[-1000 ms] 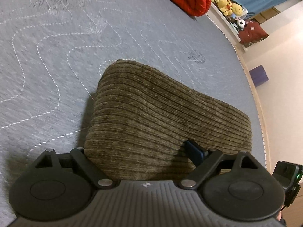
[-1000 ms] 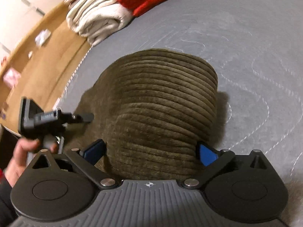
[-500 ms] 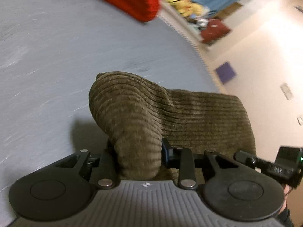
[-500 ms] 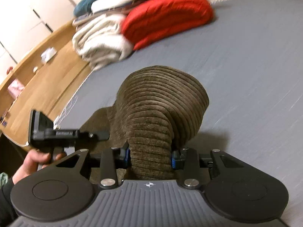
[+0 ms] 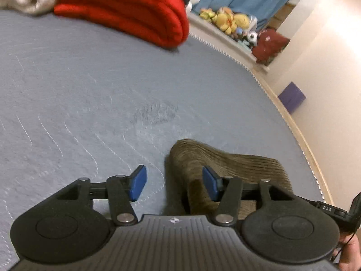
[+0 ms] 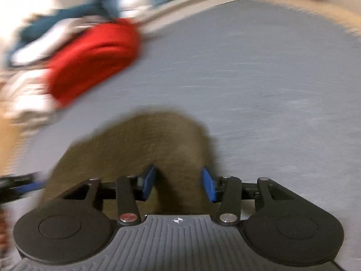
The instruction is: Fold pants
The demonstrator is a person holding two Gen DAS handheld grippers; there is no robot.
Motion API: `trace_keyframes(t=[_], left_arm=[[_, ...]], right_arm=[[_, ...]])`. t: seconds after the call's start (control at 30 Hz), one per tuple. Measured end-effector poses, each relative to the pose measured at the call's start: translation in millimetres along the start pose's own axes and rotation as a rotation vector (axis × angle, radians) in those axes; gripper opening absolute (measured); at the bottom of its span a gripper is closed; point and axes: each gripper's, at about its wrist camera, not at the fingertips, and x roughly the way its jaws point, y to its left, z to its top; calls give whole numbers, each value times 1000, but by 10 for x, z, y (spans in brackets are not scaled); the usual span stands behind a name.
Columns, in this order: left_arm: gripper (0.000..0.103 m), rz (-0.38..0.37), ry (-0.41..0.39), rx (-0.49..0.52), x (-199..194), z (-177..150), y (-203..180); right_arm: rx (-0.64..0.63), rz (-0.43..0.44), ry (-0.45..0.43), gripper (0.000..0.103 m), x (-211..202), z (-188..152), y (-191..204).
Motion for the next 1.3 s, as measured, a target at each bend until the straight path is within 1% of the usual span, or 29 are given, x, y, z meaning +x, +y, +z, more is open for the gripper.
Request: trace_keyframes(t=[0.03, 0.1, 0.17, 0.2, 0.23, 0.27, 0.3, 0.33, 0.37, 0.4, 0.43, 0.47, 0.53, 0.6, 0.63, 0.7, 0.77, 0.8, 0.83, 0.9, 0.93, 0.97, 1.0, 1.03, 1.1, 1.17, 1.2, 1.23, 1.3], left_arm=[[51, -46, -9, 30, -82, -12, -61], [47, -136, -18, 120, -169, -33, -266], [41, -204, -12, 262, -228, -159, -499], [36, -217, 0, 335, -222, -241, -607], [31, -219, 22, 383, -187, -327, -698], [29, -211, 68, 428, -120, -426, -746], [28, -189, 131, 458, -47, -514, -762], [27, -141, 215, 487, 45, -631, -751], [27, -109, 261, 509, 87, -717, -728], [28, -79, 311, 534, 124, -815, -704], [28, -76, 342, 541, 123, -884, -663], [28, -84, 348, 540, 111, -929, -644], [28, -93, 339, 528, 94, -927, -636], [28, -98, 328, 531, 86, -877, -661], [28, -97, 309, 527, 40, -827, -643], [28, -122, 246, 521, -113, -804, -688], [30, -186, 186, 532, -217, -834, -797], [30, -219, 186, 549, -215, -881, -854], [30, -245, 221, 579, -200, -979, -892], [31, -237, 367, 681, -6, -1277, -986], [32, -198, 369, 799, 24, -1497, -1045], [38, -173, 340, 926, 1, -1677, -1129], [48, -170, 331, 1000, -37, -1777, -1198], [49, -164, 328, 1009, -54, -1800, -1227], [49, -179, 339, 926, -31, -1688, -1205], [48, -232, 325, 825, -76, -1509, -1143], [45, -263, 296, 765, -122, -1394, -1095], [45, -282, 258, 715, -175, -1293, -1053], [45, -286, 153, 622, -259, -1095, -975]], right_arm=[[-6, -41, -20, 52, -36, 12, -50], [-18, -43, -63, 52, -183, 44, -61], [-103, 39, -100, 52, -381, 5, 52], [-157, 94, -112, 52, -465, -44, 146], [-218, 157, -117, 52, -536, -114, 231], [-288, 215, -108, 51, -580, -201, 325], [-357, 260, -91, 50, -596, -297, 407], [-421, 302, -63, 50, -582, -406, 476], [-453, 343, -8, 50, -524, -518, 496], [-476, 383, 85, 49, -431, -621, 496], [-517, 404, 181, 48, -331, -764, 485], [-583, 414, 204, 48, -314, -890, 483], [-685, 412, 186, 48, -374, -1029, 515], [-649, 411, 195, 47, -394, -961, 515], [-632, 409, 200, 45, -388, -903, 533], [-652, 403, 194, 44, -418, -822, 547], [-647, 428, 156, 44, -516, -730, 589], [-617, 446, 121, 45, -563, -627, 594], [-566, 455, 75, 47, -610, -502, 579], [-435, 441, -4, 50, -627, -260, 496], [-348, 413, -45, 51, -575, -139, 452], [-269, 378, -77, 51, -500, -43, 406], [-197, 330, -99, 51, -403, 40, 377], [-153, 291, -116, 51, -293, 74, 362], [-89, 219, -132, 51, -89, 131, 346], [-62, 174, -110, 51, 125, 143, 345], [-65, 154, -98, 50, 243, 157, 390], [-79, 121, -81, 50, 332, 157, 420], [-118, 13, -44, 50, 548, 142, 490]])
